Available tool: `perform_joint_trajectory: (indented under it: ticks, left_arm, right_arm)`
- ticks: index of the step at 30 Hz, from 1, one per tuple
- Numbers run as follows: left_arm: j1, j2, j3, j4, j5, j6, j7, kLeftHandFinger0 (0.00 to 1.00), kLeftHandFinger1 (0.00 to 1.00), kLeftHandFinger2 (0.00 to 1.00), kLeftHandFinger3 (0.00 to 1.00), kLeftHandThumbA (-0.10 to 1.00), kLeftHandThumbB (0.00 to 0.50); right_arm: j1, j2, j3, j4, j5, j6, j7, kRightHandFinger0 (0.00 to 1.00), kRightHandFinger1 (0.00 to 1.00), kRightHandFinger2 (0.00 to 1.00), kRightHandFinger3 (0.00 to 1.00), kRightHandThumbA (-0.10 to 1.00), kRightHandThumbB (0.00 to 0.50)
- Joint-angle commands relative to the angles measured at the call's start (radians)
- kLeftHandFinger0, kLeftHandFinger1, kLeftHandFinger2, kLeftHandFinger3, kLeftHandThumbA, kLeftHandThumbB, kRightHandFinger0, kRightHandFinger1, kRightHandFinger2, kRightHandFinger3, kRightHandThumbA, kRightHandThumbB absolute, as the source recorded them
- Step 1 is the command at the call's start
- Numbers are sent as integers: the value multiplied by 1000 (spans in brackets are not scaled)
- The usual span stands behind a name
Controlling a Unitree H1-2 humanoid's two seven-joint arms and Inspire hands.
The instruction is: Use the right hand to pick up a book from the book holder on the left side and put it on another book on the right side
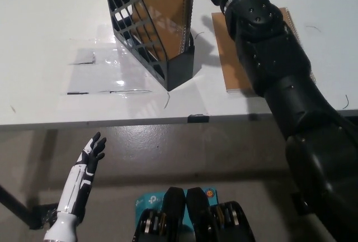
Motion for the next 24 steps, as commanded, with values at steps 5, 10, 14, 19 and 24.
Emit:
perform_joint_trajectory:
  ticks: [5,10,14,19,24]
  left_arm:
    - [-13,17,-7,-36,6,1,-18,1000,1000,1000,1000,1000,266]
    - [-15,22,-7,-29,-4,-6,-25,1000,1000,1000,1000,1000,269]
    - [-19,22,-7,-18,-3,-17,-23,1000,1000,1000,1000,1000,273]
    - [-19,20,-6,-27,-2,-5,-27,1000,1000,1000,1000,1000,278]
    - [-21,18,-3,-27,-4,-6,-30,1000,1000,1000,1000,1000,278]
  right_arm:
    - [-79,18,-18,3,22,-59,-7,1000,1000,1000,1000,1000,331]
    - [-77,24,-21,19,24,-59,-5,1000,1000,1000,1000,1000,326]
    - [-78,29,-29,49,27,-68,-11,1000,1000,1000,1000,1000,352]
    - [-75,32,-37,74,31,-79,-1,1000,1000,1000,1000,989,348]
    - [-77,29,-43,101,32,-92,1,1000,1000,1000,1000,987,362]
